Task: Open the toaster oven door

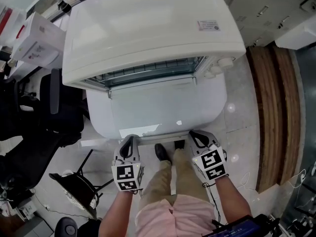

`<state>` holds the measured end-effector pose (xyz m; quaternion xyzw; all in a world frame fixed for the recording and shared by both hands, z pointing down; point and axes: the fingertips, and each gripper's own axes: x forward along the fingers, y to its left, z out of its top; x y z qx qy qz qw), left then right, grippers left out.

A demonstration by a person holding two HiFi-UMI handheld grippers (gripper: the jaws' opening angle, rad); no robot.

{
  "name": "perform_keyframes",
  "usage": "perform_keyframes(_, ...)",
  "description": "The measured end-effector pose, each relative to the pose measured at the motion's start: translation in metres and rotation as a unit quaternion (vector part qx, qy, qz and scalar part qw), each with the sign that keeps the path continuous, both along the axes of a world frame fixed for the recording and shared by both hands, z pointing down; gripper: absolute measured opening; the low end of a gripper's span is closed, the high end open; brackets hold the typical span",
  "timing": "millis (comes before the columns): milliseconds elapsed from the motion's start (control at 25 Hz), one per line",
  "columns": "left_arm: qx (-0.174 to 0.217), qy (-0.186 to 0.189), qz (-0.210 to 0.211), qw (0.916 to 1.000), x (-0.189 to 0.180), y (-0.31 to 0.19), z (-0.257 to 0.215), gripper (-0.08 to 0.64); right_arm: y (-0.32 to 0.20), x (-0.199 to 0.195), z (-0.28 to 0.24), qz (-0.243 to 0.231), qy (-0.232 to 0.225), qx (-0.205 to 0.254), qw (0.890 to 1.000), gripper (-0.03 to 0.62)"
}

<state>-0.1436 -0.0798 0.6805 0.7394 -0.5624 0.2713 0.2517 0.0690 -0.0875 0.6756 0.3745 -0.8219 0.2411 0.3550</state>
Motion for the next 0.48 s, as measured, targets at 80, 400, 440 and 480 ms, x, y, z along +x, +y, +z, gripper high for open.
perform_keyframes(80, 0.0, -0.002, 0.001, 1.0, 0.0, -0.0001, 0.0019, 0.012, 0.0004, 0.0003, 0.0021, 0.0, -0.001, -0.002, 1.0, 0.001)
perform_keyframes(400, 0.01, -0.003, -0.004, 0.9999, 0.0002, -0.0004, 0.0021, 0.012, -0.0008, 0.002, 0.0037, 0.001, -0.011, -0.005, 1.0, 0.001)
perform_keyframes(440, 0.01, -0.002, -0.006, 0.9999, 0.0004, -0.0003, 0.0011, 0.012, -0.001, 0.0017, 0.0028, 0.003, -0.015, -0.006, 1.0, 0.001)
perform_keyframes(480, 0.012, -0.001, -0.008, 0.9999, 0.0007, -0.0005, -0.0008, 0.012, -0.0016, 0.0011, 0.0013, 0.003, -0.018, -0.006, 1.0, 0.001)
